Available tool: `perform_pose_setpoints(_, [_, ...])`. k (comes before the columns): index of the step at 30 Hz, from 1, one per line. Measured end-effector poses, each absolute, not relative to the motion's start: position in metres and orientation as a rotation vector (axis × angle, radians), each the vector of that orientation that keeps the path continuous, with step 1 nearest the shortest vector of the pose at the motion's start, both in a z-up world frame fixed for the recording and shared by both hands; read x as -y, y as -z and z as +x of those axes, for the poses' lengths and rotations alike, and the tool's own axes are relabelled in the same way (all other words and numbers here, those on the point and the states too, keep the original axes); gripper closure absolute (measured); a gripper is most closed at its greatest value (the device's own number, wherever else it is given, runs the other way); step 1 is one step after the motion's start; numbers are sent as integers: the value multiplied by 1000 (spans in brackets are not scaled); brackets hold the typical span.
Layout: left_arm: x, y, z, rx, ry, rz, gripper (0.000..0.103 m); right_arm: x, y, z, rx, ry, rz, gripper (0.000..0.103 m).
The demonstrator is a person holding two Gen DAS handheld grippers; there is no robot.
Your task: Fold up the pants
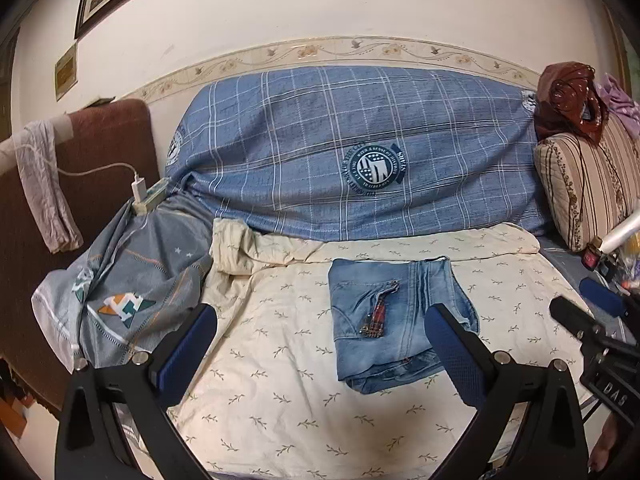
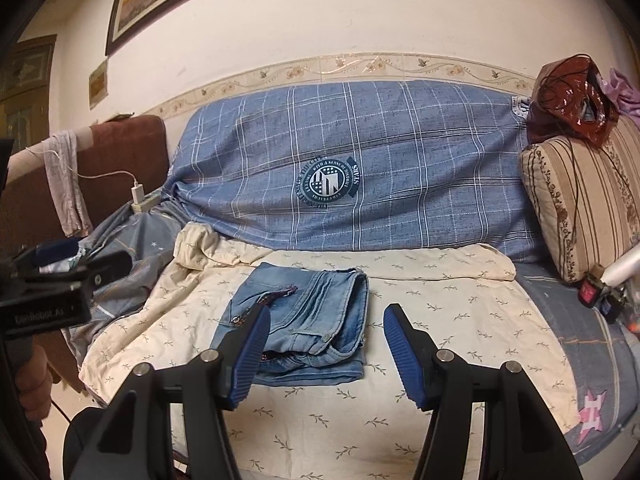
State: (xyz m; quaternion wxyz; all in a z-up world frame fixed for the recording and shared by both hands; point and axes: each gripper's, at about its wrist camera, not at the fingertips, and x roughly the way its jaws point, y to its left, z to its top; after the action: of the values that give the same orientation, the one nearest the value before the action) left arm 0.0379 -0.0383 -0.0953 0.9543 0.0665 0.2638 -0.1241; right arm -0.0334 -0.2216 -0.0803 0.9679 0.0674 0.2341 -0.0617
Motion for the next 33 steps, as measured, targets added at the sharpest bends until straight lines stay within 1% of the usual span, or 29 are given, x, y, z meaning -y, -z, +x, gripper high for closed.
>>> perform_pose_setpoints(8, [29,92,37,-529,256,114,0,211,67,-22,-494,104,148,40])
perform_pose_setpoints(16, [22,91,37,-552,243,100,0,190,53,-19,-489,84,99,40])
perform_pose_setpoints(33, [18,83,31,-529,248,97,0,181,51,-16,-488,55,81,40])
